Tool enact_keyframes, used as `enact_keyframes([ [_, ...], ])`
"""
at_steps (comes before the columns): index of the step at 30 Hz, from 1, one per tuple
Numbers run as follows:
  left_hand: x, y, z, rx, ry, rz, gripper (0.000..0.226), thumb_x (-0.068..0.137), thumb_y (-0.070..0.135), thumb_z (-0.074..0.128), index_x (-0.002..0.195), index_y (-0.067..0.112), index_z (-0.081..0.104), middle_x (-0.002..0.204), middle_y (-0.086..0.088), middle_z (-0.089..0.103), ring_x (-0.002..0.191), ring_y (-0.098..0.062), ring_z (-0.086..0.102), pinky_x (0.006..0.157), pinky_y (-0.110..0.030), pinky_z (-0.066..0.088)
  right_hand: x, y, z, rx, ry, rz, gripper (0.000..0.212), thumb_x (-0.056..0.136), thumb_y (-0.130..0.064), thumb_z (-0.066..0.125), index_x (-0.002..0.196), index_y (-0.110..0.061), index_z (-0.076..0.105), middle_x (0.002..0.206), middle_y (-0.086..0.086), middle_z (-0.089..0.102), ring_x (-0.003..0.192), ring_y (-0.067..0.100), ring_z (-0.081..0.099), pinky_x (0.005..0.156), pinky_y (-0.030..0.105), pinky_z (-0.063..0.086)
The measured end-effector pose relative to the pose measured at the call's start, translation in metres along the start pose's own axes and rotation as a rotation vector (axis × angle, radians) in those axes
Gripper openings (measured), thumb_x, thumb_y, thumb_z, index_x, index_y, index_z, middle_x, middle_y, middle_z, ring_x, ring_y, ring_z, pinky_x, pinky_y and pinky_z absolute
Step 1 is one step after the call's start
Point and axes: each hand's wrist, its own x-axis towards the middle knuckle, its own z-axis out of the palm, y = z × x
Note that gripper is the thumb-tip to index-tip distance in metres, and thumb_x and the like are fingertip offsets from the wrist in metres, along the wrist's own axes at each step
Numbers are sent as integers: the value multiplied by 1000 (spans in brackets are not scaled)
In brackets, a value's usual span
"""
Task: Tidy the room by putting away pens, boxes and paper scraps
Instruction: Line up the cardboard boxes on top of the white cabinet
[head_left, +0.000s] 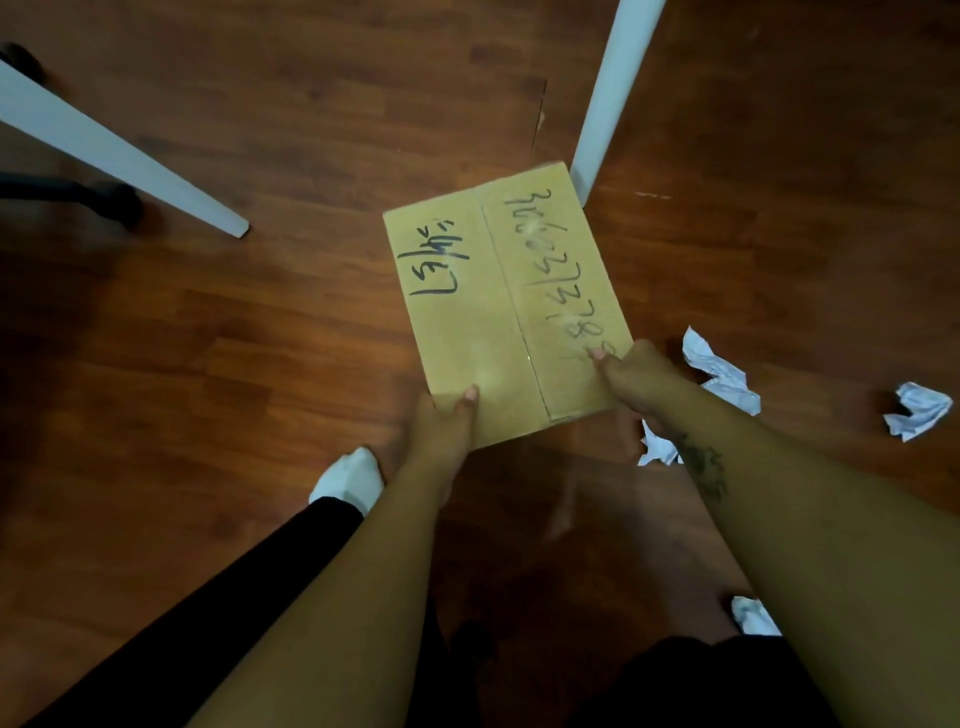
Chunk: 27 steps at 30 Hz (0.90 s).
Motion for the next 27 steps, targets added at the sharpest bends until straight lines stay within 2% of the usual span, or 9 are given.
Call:
enact_keyframes([
  [3, -4, 1, -11, -79, 13, -6, 46, 95, 37, 60, 136, 19, 50, 123, 5, 57, 107, -13, 53, 85, -27, 42, -12, -3, -3, 135, -40, -11, 55, 91, -40, 62, 133, -7, 45, 131, 11, 54, 115, 29, 55, 95, 41, 47],
  [5, -8, 9, -20, -155, 44, -22, 45, 93, 40, 63, 133, 23, 53, 120, 6, 61, 108, -15, 57, 85, -28, 49, -22, -7, -4, 204, -43, -43, 55, 90, -39, 64, 132, -8, 47, 123, 8, 57, 109, 26, 57, 94, 40, 49],
  [9, -25, 47, -41, -206, 19, -4, 41, 96, 35, 59, 134, 21, 56, 121, -1, 66, 107, -20, 63, 96, -44, 52, -56, -30, -16, 304, 25, -111, 32, 94, -38, 57, 116, -15, 54, 112, 4, 61, 100, 25, 60, 89, 42, 52],
  [14, -65, 89, -59, -204, -36, -2, 35, 101, 22, 51, 135, 20, 53, 103, -3, 67, 91, -23, 65, 77, -42, 55, -104, -45, -39, 425, 47, -117, 19, 96, -34, 51, 110, -21, 50, 115, 7, 62, 105, 30, 61, 94, 53, 51],
  [17, -101, 112, -67, -119, -78, 51, 23, 101, 22, 50, 123, 25, 57, 92, 1, 67, 83, -21, 64, 65, -36, 52, -133, -33, -54, 472, 86, -124, 45, 86, -48, 50, 118, -17, 55, 114, 7, 65, 104, 32, 63, 93, 55, 51],
  [19, -135, 132, -73, -85, -113, 129, 27, 101, 19, 50, 127, 20, 58, 93, 1, 68, 87, -24, 65, 73, -38, 53, -147, -15, -65, 540, 132, -131, 59, 77, -57, 49, 118, -17, 58, 110, 6, 67, 101, 31, 64, 92, 54, 52],
  [22, -164, 156, -72, -39, -165, 216, 29, 100, 17, 51, 128, 17, 60, 101, -4, 70, 94, -27, 67, 84, -45, 55, -194, -21, -89, 615, 193, -121, 42, 91, -44, 52, 117, -12, 59, 107, 7, 69, 100, 30, 65, 89, 51, 54],
  [25, -207, 177, -66, -9, -236, 310, 29, 101, 17, 50, 128, 17, 60, 104, -6, 70, 91, -26, 65, 75, -38, 53, -252, -23, -125, 691, 266, -110, 22, 98, -32, 49, 108, -13, 56, 102, 8, 65, 94, 28, 65, 71, 38, 54],
  [27, -233, 187, -56, -3, -289, 373, 30, 101, 16, 49, 130, 16, 59, 108, -7, 68, 95, -26, 64, 78, -37, 51, -277, -18, -150, 726, 336, -137, 20, 98, -30, 50, 109, -14, 56, 102, 8, 65, 93, 28, 65, 77, 43, 57],
])
